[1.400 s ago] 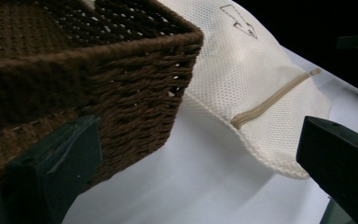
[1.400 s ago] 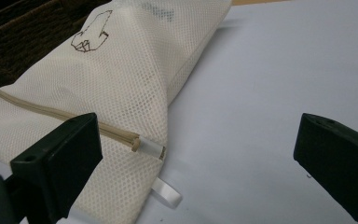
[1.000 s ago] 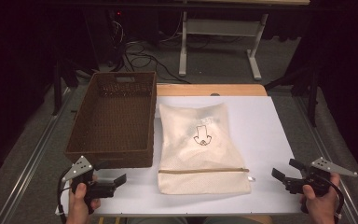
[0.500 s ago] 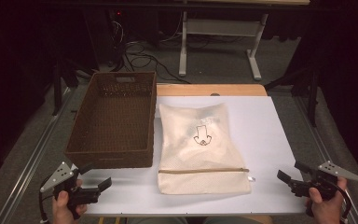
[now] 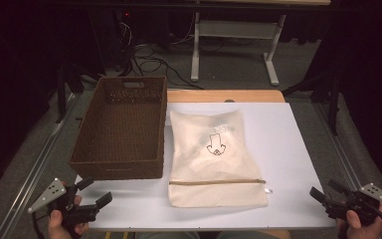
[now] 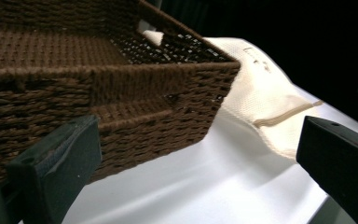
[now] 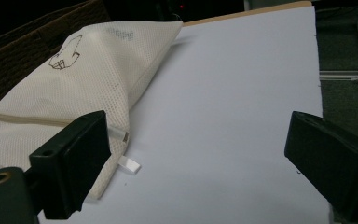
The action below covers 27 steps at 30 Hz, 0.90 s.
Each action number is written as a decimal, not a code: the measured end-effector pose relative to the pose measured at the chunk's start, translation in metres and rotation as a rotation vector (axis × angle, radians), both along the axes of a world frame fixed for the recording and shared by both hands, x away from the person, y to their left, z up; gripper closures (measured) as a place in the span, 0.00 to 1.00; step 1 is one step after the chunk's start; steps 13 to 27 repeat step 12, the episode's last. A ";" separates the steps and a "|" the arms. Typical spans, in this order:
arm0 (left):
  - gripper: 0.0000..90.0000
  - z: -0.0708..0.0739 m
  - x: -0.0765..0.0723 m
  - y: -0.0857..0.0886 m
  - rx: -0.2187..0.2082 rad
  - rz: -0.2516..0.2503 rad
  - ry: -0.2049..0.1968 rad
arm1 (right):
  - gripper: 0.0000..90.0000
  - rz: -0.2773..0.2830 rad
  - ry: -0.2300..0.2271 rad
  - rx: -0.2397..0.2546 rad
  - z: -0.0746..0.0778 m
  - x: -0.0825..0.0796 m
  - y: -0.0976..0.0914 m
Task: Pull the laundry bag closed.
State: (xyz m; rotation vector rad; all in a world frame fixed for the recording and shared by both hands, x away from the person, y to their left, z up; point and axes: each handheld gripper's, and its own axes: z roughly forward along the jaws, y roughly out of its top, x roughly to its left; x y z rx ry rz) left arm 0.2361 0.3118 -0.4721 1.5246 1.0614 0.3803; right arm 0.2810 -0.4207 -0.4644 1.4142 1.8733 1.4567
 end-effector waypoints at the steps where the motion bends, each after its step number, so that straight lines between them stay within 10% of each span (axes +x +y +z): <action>1: 0.00 0.000 -0.002 -0.001 0.013 0.004 0.002 | 0.08 0.002 0.000 -0.006 0.000 -0.002 -0.002; 27: 0.00 -0.004 0.000 -0.014 0.045 -0.012 0.011 | 0.09 0.035 -0.010 -0.011 0.003 -0.003 0.007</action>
